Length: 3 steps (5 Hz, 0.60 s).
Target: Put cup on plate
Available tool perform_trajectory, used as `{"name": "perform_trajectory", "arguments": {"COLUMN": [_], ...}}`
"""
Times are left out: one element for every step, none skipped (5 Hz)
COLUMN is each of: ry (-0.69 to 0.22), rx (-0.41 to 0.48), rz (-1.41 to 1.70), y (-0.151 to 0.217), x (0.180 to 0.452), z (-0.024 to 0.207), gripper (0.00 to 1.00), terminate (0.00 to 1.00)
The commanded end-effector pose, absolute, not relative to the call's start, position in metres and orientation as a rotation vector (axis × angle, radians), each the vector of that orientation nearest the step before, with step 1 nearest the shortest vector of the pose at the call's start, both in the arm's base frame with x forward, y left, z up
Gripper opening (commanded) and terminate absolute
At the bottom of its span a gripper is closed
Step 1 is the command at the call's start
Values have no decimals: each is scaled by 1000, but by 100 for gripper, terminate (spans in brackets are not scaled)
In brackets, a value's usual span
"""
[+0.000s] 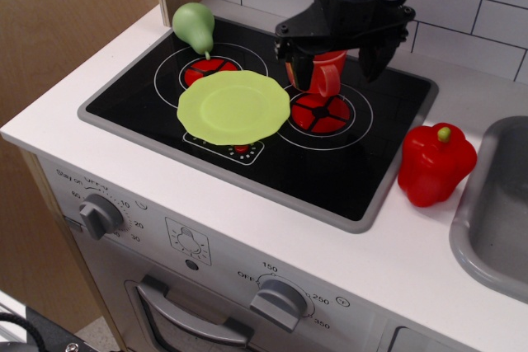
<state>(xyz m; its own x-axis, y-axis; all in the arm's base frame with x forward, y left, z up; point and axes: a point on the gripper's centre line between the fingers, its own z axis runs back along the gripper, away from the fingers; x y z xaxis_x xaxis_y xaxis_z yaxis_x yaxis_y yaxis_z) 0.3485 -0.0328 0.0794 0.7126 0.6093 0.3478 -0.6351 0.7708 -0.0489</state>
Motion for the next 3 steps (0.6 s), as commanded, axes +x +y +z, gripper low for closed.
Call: {"name": "perform_trajectory", "arguments": {"ry": [-371, -359, -358], "rx": [12, 8, 20], "rz": [651, 645, 652], "y": [-36, -37, -36], "x": [362, 365, 366], "z": [84, 79, 76], "gripper": [100, 100, 100], "terminate": [0, 0, 0]}}
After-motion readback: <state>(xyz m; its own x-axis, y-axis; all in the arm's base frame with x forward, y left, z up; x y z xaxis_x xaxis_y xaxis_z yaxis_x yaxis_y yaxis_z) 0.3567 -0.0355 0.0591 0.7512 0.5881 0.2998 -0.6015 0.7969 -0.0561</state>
